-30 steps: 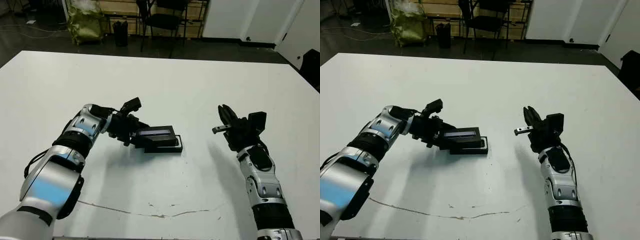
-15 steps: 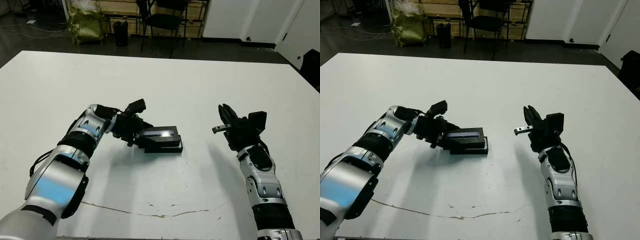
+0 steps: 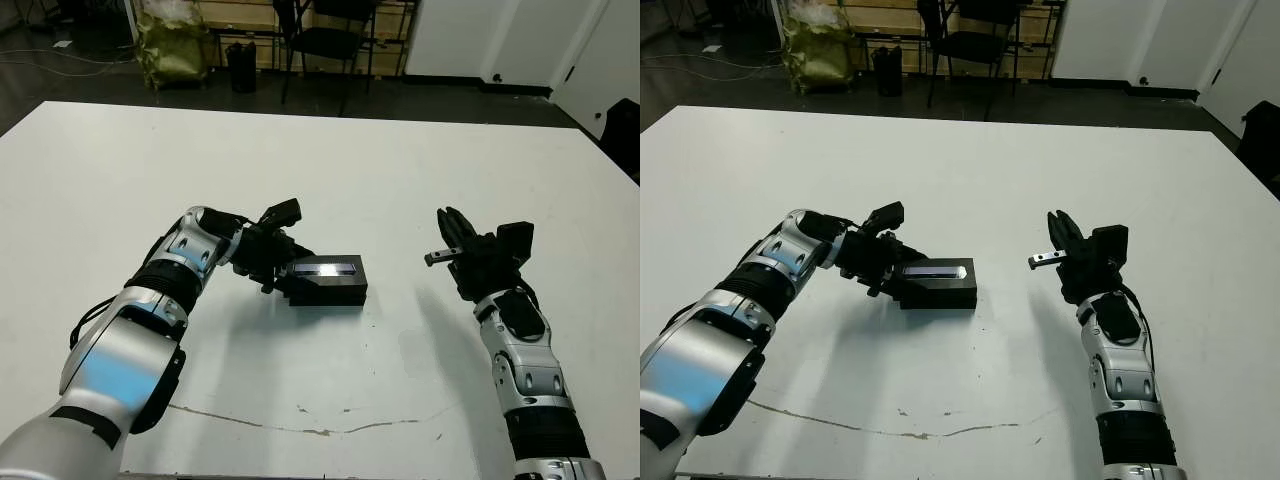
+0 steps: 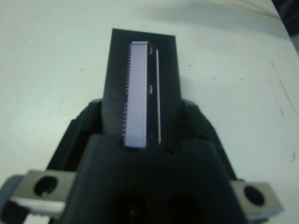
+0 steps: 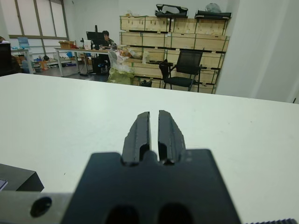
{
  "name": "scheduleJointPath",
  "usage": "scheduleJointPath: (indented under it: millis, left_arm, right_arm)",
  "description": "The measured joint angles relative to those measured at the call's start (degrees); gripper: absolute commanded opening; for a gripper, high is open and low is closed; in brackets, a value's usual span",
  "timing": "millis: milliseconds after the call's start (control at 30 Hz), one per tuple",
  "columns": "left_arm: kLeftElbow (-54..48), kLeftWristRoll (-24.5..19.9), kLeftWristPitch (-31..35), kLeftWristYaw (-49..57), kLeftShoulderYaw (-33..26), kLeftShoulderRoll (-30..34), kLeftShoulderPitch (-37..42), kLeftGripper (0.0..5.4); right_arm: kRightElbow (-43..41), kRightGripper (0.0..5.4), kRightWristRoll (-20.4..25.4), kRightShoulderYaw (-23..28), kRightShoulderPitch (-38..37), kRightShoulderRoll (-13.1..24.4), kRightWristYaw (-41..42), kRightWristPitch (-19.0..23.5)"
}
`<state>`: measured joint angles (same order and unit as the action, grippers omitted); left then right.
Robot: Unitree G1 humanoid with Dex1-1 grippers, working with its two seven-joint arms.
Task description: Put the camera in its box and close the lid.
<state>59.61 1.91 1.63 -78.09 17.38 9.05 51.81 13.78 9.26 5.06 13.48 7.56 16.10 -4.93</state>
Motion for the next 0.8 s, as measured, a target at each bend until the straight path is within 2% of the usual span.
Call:
scheduleJointPath:
  millis: [400, 800]
  left_arm:
    - [1.0, 0.8, -2.9, 0.6, -0.1, -0.8, 0.1, 2.71]
    - [2.0, 1.8, -4.0, 2.6, 0.3, -2.0, 0.2, 2.71]
  right_arm:
    - [1.5, 0.00, 0.7, 0.2, 0.0, 0.0, 1.0, -1.3]
    - [-2.0, 0.00, -0.5, -0.1, -0.6, 0.0, -1.1, 1.4]
